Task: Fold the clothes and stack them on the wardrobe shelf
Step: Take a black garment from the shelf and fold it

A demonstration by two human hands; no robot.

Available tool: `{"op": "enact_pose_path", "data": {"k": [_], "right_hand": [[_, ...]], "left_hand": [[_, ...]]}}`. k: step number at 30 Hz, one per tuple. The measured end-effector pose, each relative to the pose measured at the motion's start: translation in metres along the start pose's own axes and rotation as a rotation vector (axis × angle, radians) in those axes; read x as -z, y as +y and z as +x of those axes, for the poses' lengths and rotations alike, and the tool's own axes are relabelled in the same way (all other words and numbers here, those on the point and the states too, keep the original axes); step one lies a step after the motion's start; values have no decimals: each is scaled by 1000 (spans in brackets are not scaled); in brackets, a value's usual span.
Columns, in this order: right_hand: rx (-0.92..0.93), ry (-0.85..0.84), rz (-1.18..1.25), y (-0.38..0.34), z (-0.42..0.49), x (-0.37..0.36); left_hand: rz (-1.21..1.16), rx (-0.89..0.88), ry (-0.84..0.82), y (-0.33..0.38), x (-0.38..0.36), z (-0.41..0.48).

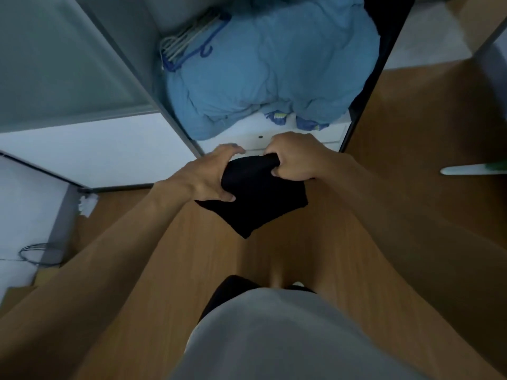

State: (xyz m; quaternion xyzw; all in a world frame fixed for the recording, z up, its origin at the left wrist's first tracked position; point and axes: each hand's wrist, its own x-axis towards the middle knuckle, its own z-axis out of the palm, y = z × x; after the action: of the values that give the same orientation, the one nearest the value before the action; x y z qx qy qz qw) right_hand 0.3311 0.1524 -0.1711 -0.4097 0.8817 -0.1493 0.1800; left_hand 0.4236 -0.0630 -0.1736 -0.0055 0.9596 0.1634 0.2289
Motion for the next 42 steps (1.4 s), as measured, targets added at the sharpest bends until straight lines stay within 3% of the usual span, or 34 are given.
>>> {"op": "enact_pose_path", "data": {"k": [2,4,8,10,12,14,16,18,21,26,29,35,42], "right_hand": [[30,27,18,6,3,1],[-22,122,196,15,5,-4],[-192,571,482,24,-2,-22],[-319,662,496,27,-4,-31],[-483,447,686,28,-3,-36],[-681,66,1086,22,1,-38],[-800,-128,1449,14,10,-29],[-765,-48,1816,11,31,-5],[-508,97,2169,-6,70,57],[-293,323,2023,-59,120,148],[-167,458,1868,-81,142,183],[-7,604,1784,-105,197,218],[84,493,1756,-110,291,246]], "left_hand": [[-117,-50,-32,5,-11,7],[-259,-25,48,4,-18,16],[-355,109,148,-2,-20,30],[-383,140,175,-4,-17,37],[-438,140,221,-7,-7,43],[-476,128,287,-8,8,47],[-530,99,349,-12,24,51],[-602,25,433,-18,46,53],[-566,-166,575,-27,90,57],[-265,-542,779,-41,167,68],[-113,-656,863,-58,209,80],[69,-641,971,-88,264,87],[202,-470,1118,-138,311,102]]}}
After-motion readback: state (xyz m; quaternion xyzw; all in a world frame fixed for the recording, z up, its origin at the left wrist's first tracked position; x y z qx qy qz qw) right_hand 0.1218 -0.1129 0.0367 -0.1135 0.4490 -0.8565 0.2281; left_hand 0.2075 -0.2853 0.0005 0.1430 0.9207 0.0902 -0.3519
